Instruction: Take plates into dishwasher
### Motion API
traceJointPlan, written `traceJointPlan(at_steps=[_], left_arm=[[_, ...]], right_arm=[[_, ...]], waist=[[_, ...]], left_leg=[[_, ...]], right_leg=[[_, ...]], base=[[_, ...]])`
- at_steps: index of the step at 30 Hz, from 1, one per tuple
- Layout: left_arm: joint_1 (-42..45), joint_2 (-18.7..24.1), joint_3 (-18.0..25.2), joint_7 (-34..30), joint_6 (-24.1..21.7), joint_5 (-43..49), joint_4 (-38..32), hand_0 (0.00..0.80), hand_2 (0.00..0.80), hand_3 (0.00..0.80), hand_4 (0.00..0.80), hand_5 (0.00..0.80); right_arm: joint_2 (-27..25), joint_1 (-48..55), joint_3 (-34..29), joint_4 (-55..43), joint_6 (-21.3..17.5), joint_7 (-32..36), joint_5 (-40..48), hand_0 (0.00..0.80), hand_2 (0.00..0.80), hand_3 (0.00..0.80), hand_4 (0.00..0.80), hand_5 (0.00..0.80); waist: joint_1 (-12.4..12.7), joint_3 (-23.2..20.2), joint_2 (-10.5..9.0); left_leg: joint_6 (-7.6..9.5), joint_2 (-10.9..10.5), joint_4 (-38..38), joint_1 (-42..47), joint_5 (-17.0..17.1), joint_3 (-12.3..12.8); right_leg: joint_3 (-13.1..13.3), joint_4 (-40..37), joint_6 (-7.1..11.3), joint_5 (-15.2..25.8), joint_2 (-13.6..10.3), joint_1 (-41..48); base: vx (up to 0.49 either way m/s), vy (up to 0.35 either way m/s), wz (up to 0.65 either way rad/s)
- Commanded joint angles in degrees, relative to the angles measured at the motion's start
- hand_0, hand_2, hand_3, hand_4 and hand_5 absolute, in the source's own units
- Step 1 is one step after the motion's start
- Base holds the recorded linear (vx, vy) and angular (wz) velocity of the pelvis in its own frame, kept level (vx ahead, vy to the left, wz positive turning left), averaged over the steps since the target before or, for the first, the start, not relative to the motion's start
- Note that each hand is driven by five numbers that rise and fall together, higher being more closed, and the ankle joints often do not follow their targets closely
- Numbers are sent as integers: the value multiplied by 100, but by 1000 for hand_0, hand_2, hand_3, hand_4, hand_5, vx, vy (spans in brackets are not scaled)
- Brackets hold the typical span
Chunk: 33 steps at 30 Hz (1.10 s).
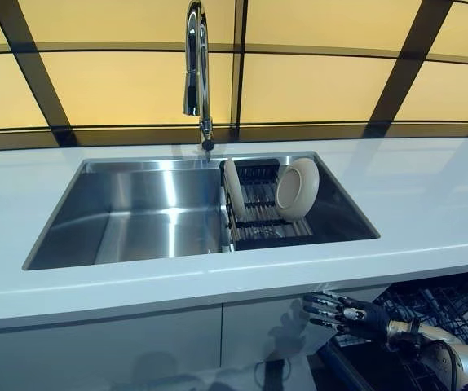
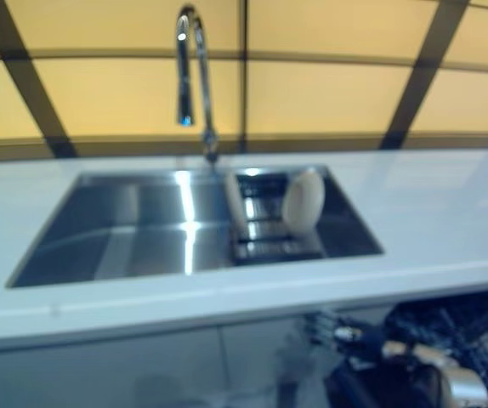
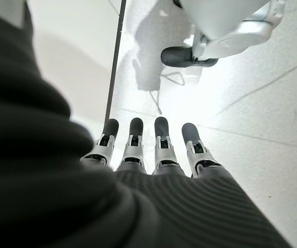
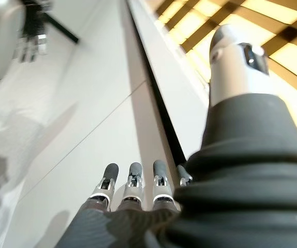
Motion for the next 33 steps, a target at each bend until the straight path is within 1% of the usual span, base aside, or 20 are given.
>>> traceJointPlan(at_steps=[1, 2, 3, 5, 7, 11, 16, 17, 18, 19, 21, 23, 24, 25, 28, 29, 33], left_arm=[[-117, 127, 54, -23, -203, 204, 530, 0, 0, 0, 0, 0], [-121, 130, 53, -28, -219, 209, 547, 0, 0, 0, 0, 0], [-135, 134, 44, -36, -227, 216, 568, 0, 0, 0, 0, 0], [-170, 135, 12, -72, -271, 196, 623, 0, 0, 0, 0, 0], [-238, 128, -58, -111, -237, 162, 657, 0, 0, 0, 0, 0], [-338, 106, -209, -130, -235, 158, 762, 0, 0, 0, 0, 0], [-391, 98, -319, -174, -242, 127, 851, 0, 0, 0, 0, 0], [-402, 88, -331, -172, -244, 120, 865, 0, 0, 0, 0, 0], [-412, 84, -322, -149, -238, 102, 850, 0, 0, 0, 0, 0], [-411, 86, -318, -139, -232, 92, 838, 0, 0, 0, 0, 0], [-395, 107, -267, -115, -199, 122, 784, 0, 0, 0, 0, 0], [-377, 138, -223, -88, -164, 146, 740, 0, 0, 0, 0, 0], [-368, 151, -210, -83, -156, 143, 723, 0, 0, 0, 0, 0], [-361, 180, -177, -77, -143, 122, 690, 0, 0, 0, 0, 0], [-355, 231, -56, -71, -80, 117, 560, 0, 0, 0, 0, 0], [-340, 233, -47, -64, -83, 115, 537, 0, 0, 0, 0, 0], [-344, 306, -19, -109, -73, 91, 521, 0, 0, 0, 0, 0]], right_arm=[[5, -1651, -1256, -647, -1228, -502, 1938, 0, 0, 0, 0, 0], [-11, -1734, -1299, -600, -1365, -660, 2023, 0, 0, 0, 0, 0], [-71, -1886, -1351, -506, -1425, -800, 2209, 0, 0, 0, 0, 0], [-157, -2162, -1413, -460, -1504, -873, 2642, 0, 0, 0, 0, 0], [-240, -2430, -1459, -521, -1425, -967, 3117, 0, 0, 0, 0, 0], [-448, -2948, -1492, -292, -1470, -1233, 3917, 0, 0, 0, 0, 0], [-672, -3377, -1544, 2, -1482, -1444, 4304, 0, 0, 0, 0, 0], [-724, -3439, -1566, 71, -1299, -1484, 3996, 0, 0, 0, 0, 0], [-773, -3431, -1510, 146, -1134, -1321, 3553, 0, 0, 0, 0, 0], [-800, -3419, -1476, 163, -1082, -1257, 3362, 0, 0, 0, 0, 0], [-958, -3321, -1317, 183, -793, -1180, 2874, 0, 0, 0, 0, 0], [-1096, -3169, -1199, 267, -401, -642, 2265, 0, 0, 0, 0, 0], [-1133, -3096, -1156, 256, -333, -458, 1998, 0, 0, 0, 0, 0], [-1242, -2985, -1033, 235, -183, -170, 1536, 0, 0, 0, 0, 0], [-1473, -2630, -712, 294, 59, 443, 213, 0, 0, 0, 0, 0], [-1558, -2525, -574, 376, -5, 705, -119, 0, 0, 0, 0, 0], [-1694, -2081, -225, 401, 71, 1569, -868, 0, 0, 0, 0, 0]], waist=[[168, -360, -114], [172, -365, -113], [180, -372, -112], [194, -381, -106], [217, -402, -105], [268, -457, -122], [315, -505, -137], [320, -509, -142], [320, -507, -153], [316, -504, -155], [299, -502, -173], [282, -488, -195], [273, -485, -202], [260, -478, -219], [212, -447, -255], [204, -439, -267], [167, -392, -288]], left_leg=[[-41, 46, 30, 130, -447, 107], [-41, 46, 30, 135, -454, 100], [-40, 42, 30, 146, -461, 92], [-37, 41, 30, 169, -473, 81], [-47, 39, 30, 181, -481, 59], [-59, 26, 30, 205, -494, 7], [-49, 19, 30, 216, -505, -22], [-54, 17, 30, 221, -517, -24], [-60, 15, 30, 221, -514, -26], [-59, 15, 30, 218, -510, -26], [-66, 19, 30, 211, -496, -12], [-64, 25, 30, 213, -494, 12], [-63, 25, 30, 210, -490, 19], [-66, 24, 30, 202, -483, 23], [-77, 31, 30, 203, -465, 47], [-78, 37, 30, 198, -462, 57], [-97, 48, 30, 183, -436, 88]], right_leg=[[59, 348, 446, -321, -38, -32], [65, 348, 445, -328, -36, -26], [74, 345, 444, -335, -35, -11], [87, 344, 435, -351, -33, 15], [56, 326, 436, -356, -36, 41], [34, 301, 442, -359, -34, 85], [35, 319, 450, -365, -40, 83], [36, 314, 453, -363, -39, 83], [40, 304, 451, -354, -41, 88], [43, 302, 451, -350, -40, 85], [55, 324, 454, -336, -40, 55], [67, 352, 451, -345, -39, 40], [73, 356, 449, -346, -38, 35], [70, 367, 445, -345, -37, 21], [56, 407, 433, -340, -36, -11], [56, 414, 427, -339, -33, -19], [45, 427, 416, -332, -33, -31]], base=[[46, -14, -1], [50, -12, -1], [52, -8, 0], [51, -2, 0], [41, 1, -1], [35, 4, 0], [0, 0, 0], [0, 0, 0], [0, 0, 0], [0, 0, 0], [0, 0, 0], [0, 0, 0], [0, 0, 0], [0, 0, 0], [0, 0, 0], [0, 0, 0], [-15, -10, -4]])
